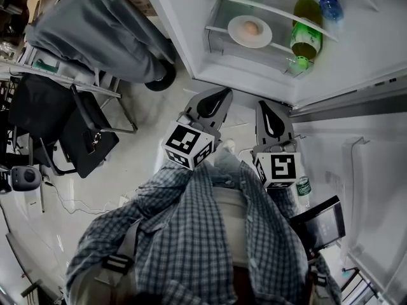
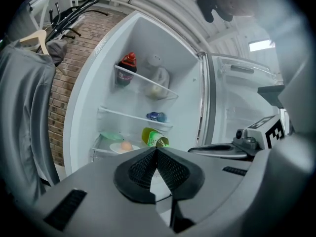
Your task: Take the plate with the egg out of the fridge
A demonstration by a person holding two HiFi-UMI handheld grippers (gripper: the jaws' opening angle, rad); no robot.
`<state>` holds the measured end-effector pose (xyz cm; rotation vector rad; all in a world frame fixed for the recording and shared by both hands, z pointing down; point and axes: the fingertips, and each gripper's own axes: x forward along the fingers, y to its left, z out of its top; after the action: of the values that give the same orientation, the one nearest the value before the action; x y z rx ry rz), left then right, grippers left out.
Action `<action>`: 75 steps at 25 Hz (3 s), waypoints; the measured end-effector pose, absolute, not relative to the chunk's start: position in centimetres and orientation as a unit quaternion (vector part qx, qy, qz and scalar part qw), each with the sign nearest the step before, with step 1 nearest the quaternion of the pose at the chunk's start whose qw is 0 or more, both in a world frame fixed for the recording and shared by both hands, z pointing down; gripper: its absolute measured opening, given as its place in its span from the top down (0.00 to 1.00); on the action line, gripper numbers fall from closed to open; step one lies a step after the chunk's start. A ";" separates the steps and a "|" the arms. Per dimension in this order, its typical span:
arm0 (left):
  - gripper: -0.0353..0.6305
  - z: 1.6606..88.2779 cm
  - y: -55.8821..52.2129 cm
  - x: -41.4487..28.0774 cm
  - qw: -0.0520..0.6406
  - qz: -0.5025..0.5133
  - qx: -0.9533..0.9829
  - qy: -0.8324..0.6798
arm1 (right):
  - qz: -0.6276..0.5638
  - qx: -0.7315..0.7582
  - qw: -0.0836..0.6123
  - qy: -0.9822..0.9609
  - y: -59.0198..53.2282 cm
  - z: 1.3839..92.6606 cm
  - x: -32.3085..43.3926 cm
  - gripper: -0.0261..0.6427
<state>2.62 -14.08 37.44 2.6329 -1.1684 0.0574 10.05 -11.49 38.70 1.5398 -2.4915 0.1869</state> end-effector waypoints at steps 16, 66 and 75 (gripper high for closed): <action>0.94 37.0 -15.9 5.0 0.126 0.017 0.904 -0.408 | 0.031 0.492 0.126 -0.861 -13.0 38.5 10.7 0.95; 0.93 45.2 -30.0 5.5 0.501 -0.177 0.791 -0.303 | 0.018 0.553 0.143 -0.820 -22.9 38.3 9.4 0.95; 0.85 47.0 -30.8 6.7 0.567 -0.202 0.743 -0.294 | 0.025 0.555 0.148 -0.818 -23.2 38.5 9.7 0.95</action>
<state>6.72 -30.82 46.98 1.7456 -0.6921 -0.4751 9.73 -23.16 38.51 1.5953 -2.3536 0.0730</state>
